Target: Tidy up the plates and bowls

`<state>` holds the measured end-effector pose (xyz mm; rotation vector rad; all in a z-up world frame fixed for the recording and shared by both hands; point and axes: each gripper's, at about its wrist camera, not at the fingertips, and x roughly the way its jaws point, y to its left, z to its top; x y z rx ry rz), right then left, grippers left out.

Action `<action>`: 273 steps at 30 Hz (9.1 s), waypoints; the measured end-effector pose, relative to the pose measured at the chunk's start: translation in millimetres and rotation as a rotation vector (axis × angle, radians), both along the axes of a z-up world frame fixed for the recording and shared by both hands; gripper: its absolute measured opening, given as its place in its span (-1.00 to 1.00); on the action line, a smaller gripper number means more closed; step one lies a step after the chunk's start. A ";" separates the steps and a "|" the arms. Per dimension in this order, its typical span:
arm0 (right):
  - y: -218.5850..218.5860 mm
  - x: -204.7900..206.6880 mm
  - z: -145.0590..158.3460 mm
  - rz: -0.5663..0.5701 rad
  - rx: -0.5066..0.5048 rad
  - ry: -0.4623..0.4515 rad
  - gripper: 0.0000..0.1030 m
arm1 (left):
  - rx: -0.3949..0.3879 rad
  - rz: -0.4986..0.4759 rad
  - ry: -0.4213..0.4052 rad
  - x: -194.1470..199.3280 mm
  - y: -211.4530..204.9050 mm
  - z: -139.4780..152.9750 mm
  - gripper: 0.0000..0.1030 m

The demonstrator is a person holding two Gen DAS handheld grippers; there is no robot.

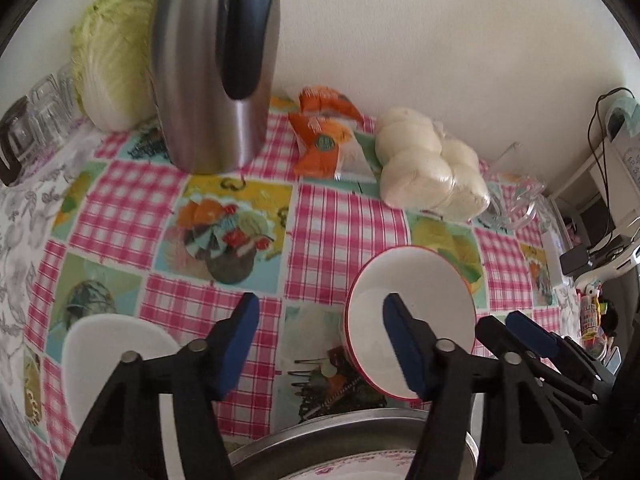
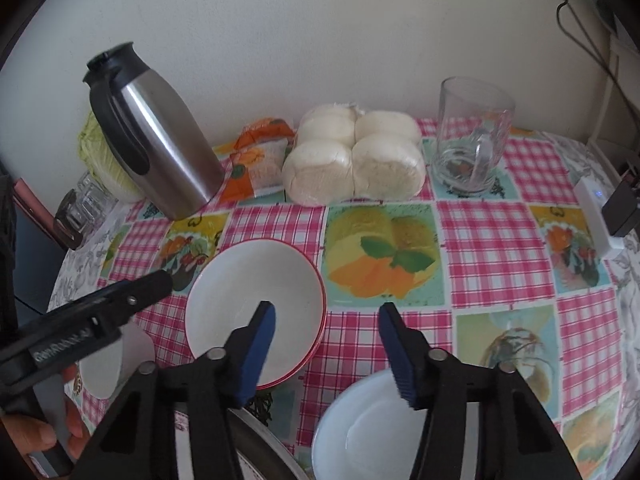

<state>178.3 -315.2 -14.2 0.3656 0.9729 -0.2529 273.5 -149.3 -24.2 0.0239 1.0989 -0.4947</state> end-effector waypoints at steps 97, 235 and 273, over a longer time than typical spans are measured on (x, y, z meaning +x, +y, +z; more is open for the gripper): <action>152.3 -157.2 43.0 0.040 -0.010 -0.173 -0.80 | -0.079 0.149 -0.140 -193.3 112.7 46.3 -0.80; 99.3 -157.0 13.3 -0.147 0.057 -0.140 1.00 | 0.072 0.422 -0.183 -172.2 141.4 26.2 0.98; 108.0 -158.2 45.5 -0.199 0.001 -0.187 1.00 | -0.024 0.521 -0.154 -124.7 199.1 21.1 0.99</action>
